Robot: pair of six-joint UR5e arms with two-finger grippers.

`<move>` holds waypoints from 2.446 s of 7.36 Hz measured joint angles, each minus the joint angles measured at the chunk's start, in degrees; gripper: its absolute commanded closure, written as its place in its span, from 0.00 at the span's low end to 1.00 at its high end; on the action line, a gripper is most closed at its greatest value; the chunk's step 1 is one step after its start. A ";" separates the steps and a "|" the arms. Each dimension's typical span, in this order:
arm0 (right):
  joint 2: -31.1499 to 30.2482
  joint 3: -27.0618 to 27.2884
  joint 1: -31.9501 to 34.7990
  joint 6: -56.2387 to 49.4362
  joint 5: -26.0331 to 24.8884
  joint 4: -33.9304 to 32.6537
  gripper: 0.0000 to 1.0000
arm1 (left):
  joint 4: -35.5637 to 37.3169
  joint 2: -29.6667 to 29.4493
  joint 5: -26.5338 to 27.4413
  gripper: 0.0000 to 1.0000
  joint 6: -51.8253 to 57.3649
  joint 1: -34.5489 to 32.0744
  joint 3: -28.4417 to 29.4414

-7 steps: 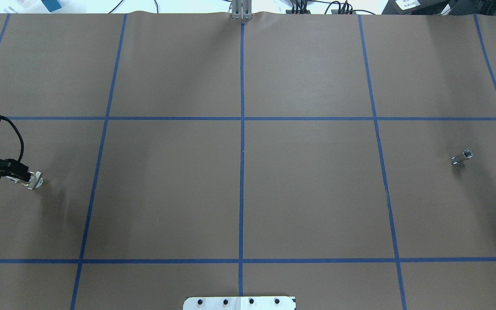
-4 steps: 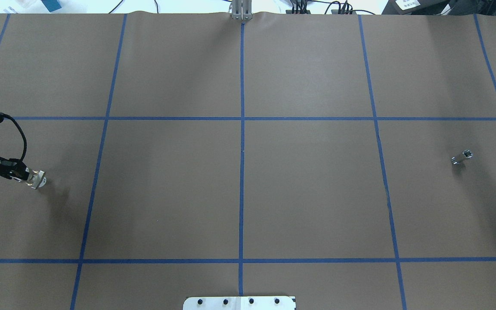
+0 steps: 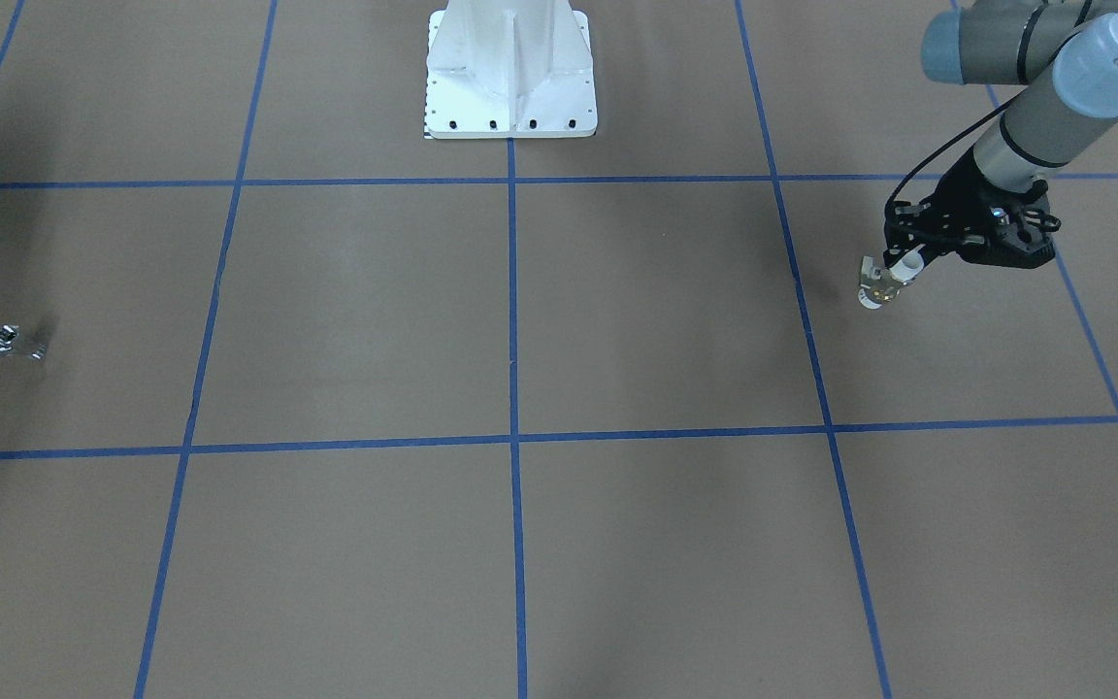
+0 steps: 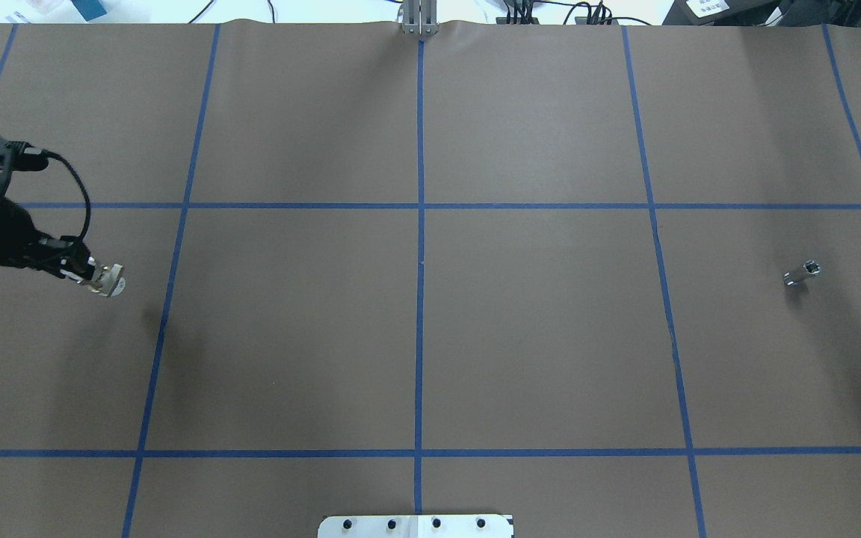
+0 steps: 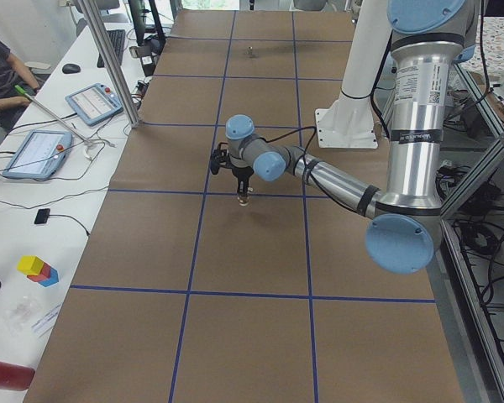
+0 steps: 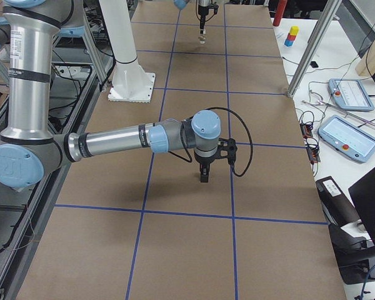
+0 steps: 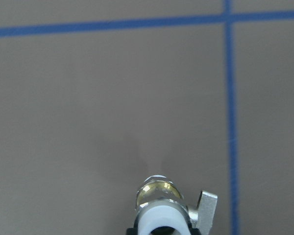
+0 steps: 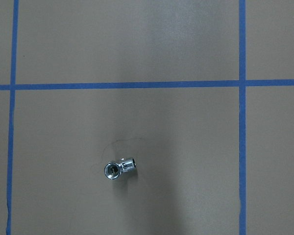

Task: Assemble PPR valve and pipe with both arms
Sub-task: 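Carry the valve with the left gripper to the table centre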

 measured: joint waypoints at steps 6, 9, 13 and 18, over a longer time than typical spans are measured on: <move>-0.05 0.00 -0.87 3.71 -0.10 4.03 0.00 | 16.03 -46.18 13.53 1.00 -23.49 16.92 23.60; -0.05 0.08 -0.88 4.04 -0.14 4.40 0.00 | 13.31 -56.94 15.77 1.00 -24.49 18.29 38.41; -0.22 0.07 -0.88 4.08 -0.12 4.76 0.00 | 13.05 -56.65 17.13 1.00 -24.61 18.79 39.81; -0.41 0.04 -0.88 5.66 -0.09 6.01 0.00 | 11.33 -55.20 17.08 0.94 -25.80 18.86 39.55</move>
